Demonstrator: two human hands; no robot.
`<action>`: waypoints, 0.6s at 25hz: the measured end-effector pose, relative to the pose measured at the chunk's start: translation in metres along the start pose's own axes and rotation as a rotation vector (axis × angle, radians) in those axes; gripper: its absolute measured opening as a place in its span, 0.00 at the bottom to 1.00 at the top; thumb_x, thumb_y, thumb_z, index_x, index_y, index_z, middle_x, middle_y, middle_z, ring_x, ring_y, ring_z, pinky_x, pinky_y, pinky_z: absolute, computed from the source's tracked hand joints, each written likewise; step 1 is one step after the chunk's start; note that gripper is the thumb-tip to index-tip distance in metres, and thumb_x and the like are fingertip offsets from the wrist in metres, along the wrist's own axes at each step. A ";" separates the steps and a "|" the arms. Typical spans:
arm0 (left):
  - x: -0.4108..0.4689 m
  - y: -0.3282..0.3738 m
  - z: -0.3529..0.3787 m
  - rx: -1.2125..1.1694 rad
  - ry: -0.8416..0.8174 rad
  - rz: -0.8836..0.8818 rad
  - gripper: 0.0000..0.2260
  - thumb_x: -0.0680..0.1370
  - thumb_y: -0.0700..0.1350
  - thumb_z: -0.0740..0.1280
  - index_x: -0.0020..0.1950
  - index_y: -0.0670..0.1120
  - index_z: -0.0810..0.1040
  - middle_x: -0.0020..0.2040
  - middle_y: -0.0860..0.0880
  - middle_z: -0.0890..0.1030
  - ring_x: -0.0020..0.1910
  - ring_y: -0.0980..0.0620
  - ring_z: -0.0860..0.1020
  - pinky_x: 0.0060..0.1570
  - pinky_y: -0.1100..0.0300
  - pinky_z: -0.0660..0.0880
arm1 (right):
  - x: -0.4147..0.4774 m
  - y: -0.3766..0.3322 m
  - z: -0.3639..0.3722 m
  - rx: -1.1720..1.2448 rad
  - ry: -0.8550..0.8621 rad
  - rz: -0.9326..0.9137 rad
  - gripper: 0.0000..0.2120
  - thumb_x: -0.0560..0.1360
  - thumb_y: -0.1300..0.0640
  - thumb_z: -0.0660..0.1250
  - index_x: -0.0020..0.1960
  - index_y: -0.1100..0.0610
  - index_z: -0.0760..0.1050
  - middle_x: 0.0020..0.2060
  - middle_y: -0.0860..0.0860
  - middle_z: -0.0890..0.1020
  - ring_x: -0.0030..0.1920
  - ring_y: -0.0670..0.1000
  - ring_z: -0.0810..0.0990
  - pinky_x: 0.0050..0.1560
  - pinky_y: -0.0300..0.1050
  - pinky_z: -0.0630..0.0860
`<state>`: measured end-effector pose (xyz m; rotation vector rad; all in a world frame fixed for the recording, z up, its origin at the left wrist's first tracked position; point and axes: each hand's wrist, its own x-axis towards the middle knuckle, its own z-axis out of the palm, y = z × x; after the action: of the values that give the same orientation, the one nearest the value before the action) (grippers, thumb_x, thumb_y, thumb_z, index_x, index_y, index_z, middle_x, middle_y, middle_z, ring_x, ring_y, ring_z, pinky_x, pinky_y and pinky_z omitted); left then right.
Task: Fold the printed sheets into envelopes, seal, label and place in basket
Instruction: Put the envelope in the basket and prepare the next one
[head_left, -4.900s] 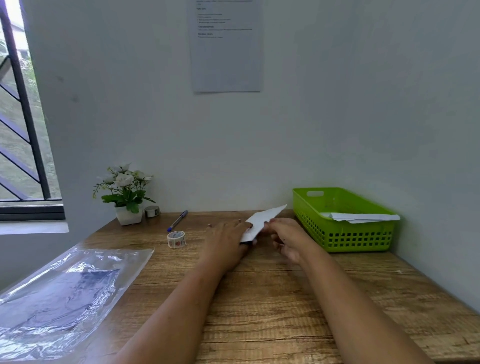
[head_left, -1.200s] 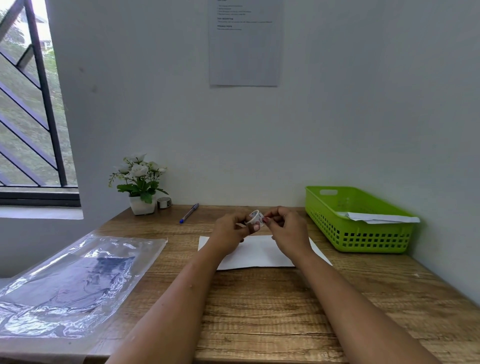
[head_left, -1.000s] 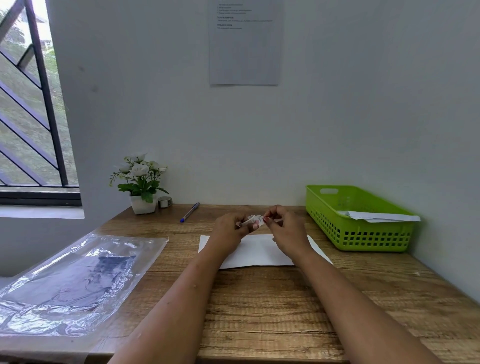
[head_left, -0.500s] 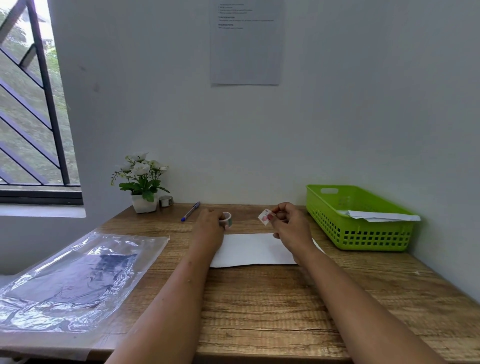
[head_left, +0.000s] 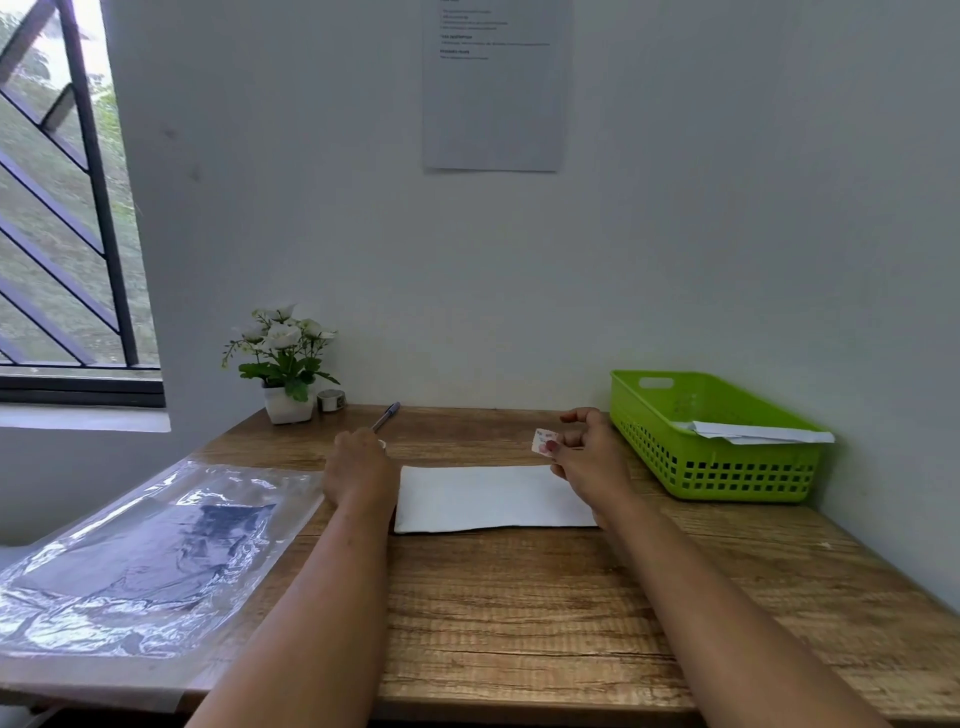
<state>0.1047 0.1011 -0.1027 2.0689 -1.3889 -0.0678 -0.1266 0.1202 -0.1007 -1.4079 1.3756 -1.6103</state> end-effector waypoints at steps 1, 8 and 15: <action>0.001 0.000 0.000 -0.035 -0.004 -0.003 0.13 0.77 0.40 0.63 0.61 0.42 0.71 0.57 0.41 0.74 0.55 0.43 0.75 0.42 0.54 0.70 | 0.001 0.001 -0.001 -0.018 0.016 0.005 0.16 0.73 0.70 0.67 0.52 0.51 0.70 0.39 0.53 0.79 0.44 0.51 0.78 0.42 0.50 0.79; 0.003 0.005 -0.002 -0.202 -0.052 -0.004 0.12 0.77 0.35 0.60 0.59 0.41 0.69 0.54 0.39 0.77 0.51 0.43 0.75 0.42 0.54 0.70 | 0.009 0.006 -0.016 -0.130 0.139 0.034 0.17 0.72 0.69 0.68 0.56 0.55 0.71 0.39 0.53 0.79 0.44 0.51 0.77 0.44 0.46 0.73; -0.047 0.067 0.006 -0.182 -0.109 0.618 0.11 0.79 0.45 0.60 0.61 0.51 0.72 0.58 0.49 0.78 0.55 0.49 0.75 0.51 0.55 0.73 | 0.020 0.007 -0.040 -0.371 0.270 0.097 0.17 0.72 0.69 0.67 0.58 0.59 0.72 0.49 0.58 0.81 0.50 0.58 0.79 0.44 0.44 0.73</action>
<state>0.0276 0.1220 -0.0857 1.4359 -1.9508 -0.0434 -0.1711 0.1126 -0.0970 -1.3303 1.9504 -1.5811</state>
